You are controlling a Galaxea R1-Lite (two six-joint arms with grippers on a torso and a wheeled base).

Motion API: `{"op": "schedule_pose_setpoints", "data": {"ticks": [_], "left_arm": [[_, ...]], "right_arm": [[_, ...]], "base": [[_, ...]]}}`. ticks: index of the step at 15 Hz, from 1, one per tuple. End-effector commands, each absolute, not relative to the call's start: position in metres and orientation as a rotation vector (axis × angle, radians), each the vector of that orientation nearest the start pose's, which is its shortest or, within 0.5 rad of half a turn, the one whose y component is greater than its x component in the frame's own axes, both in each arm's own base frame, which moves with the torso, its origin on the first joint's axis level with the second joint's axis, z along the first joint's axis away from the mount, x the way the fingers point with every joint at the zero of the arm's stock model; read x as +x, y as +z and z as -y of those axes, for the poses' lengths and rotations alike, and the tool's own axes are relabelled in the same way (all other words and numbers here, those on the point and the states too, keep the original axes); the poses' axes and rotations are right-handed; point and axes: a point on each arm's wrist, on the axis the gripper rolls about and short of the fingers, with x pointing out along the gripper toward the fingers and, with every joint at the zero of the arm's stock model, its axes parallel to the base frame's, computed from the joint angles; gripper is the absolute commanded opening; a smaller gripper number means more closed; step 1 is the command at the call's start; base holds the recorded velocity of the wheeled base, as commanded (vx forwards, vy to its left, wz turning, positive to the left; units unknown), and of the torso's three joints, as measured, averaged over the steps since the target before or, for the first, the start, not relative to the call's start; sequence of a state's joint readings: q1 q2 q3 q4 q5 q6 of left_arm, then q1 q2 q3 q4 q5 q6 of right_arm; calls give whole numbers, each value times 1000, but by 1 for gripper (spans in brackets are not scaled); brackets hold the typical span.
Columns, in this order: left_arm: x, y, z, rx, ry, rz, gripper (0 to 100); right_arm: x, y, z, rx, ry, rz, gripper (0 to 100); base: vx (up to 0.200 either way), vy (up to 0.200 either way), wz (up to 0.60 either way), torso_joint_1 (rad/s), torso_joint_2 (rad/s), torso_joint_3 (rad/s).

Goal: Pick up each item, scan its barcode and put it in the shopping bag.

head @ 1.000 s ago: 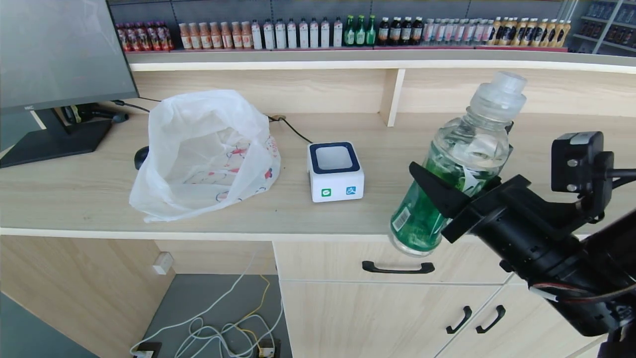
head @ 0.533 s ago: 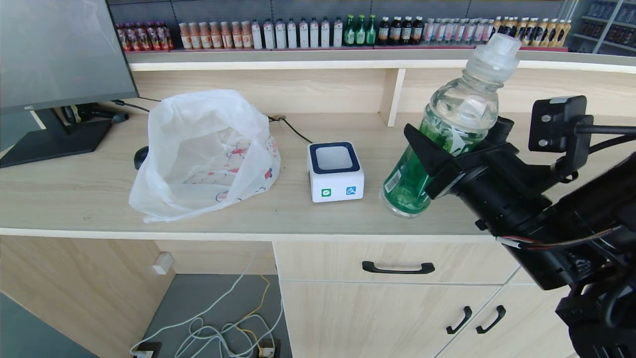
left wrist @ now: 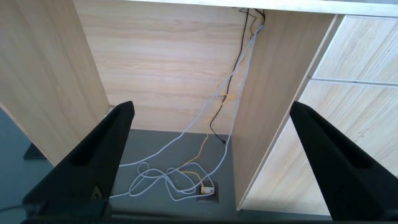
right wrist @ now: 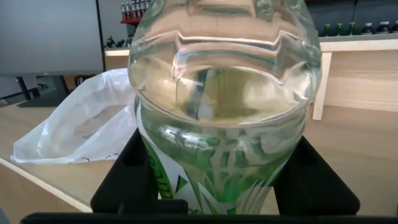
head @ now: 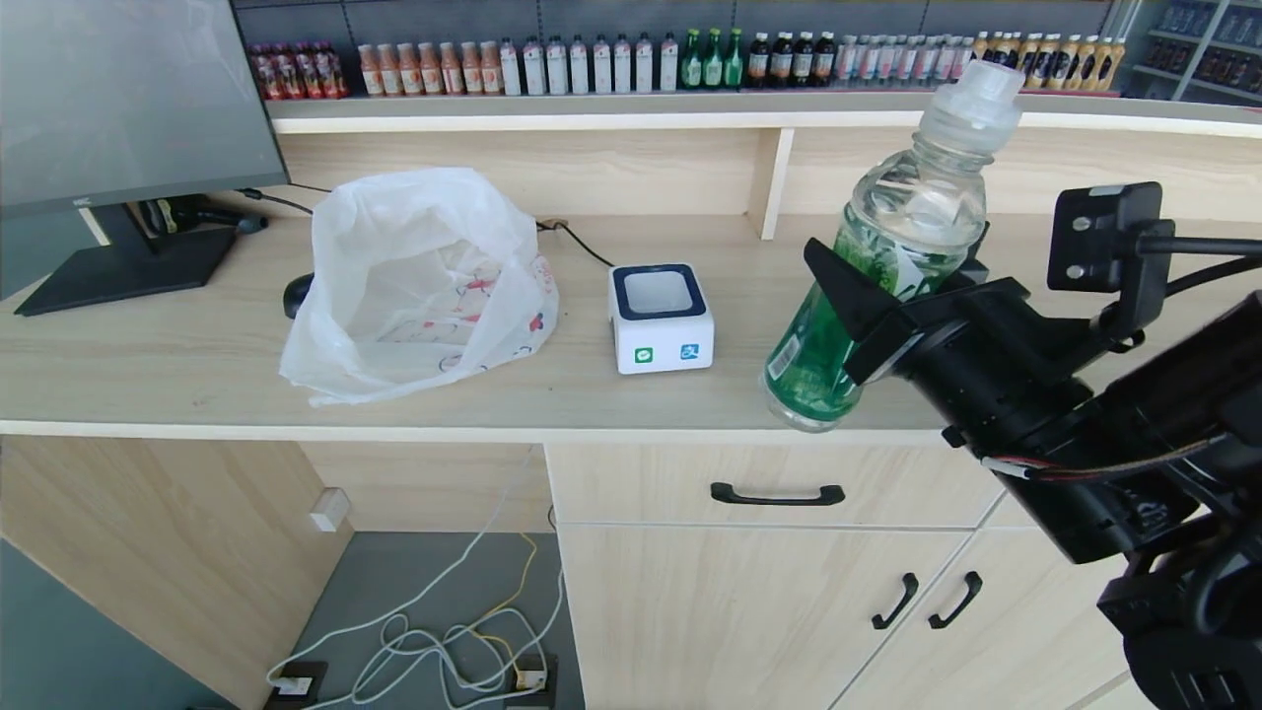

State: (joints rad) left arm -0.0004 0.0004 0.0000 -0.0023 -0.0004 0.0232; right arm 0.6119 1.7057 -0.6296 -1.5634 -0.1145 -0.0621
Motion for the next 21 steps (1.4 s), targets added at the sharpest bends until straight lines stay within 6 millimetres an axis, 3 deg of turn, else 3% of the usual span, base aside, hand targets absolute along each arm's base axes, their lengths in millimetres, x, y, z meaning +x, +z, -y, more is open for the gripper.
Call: {"op": "schedule_pose_setpoints", "data": {"ticks": [1, 11, 15, 19, 21], "left_arm": [[-23, 76, 0, 15, -2, 3, 100], [-23, 76, 0, 3, 0, 3, 100], [-23, 76, 0, 5, 0, 3, 100], [-23, 76, 0, 6, 0, 3, 100], [-23, 76, 0, 6, 0, 3, 100]], "right_arm": [[234, 234, -155, 119, 453, 505, 0], [237, 241, -153, 126, 439, 532, 0], [236, 239, -153, 74, 451, 540, 0], [233, 243, -146, 16, 569, 580, 0], [237, 240, -137, -123, 651, 622, 0]], "base": [[0, 200, 0, 2, 2, -2], [0, 200, 0, 4, 3, 2], [0, 0, 0, 0, 0, 0], [0, 0, 0, 0, 0, 0], [0, 0, 0, 0, 0, 0]]}}
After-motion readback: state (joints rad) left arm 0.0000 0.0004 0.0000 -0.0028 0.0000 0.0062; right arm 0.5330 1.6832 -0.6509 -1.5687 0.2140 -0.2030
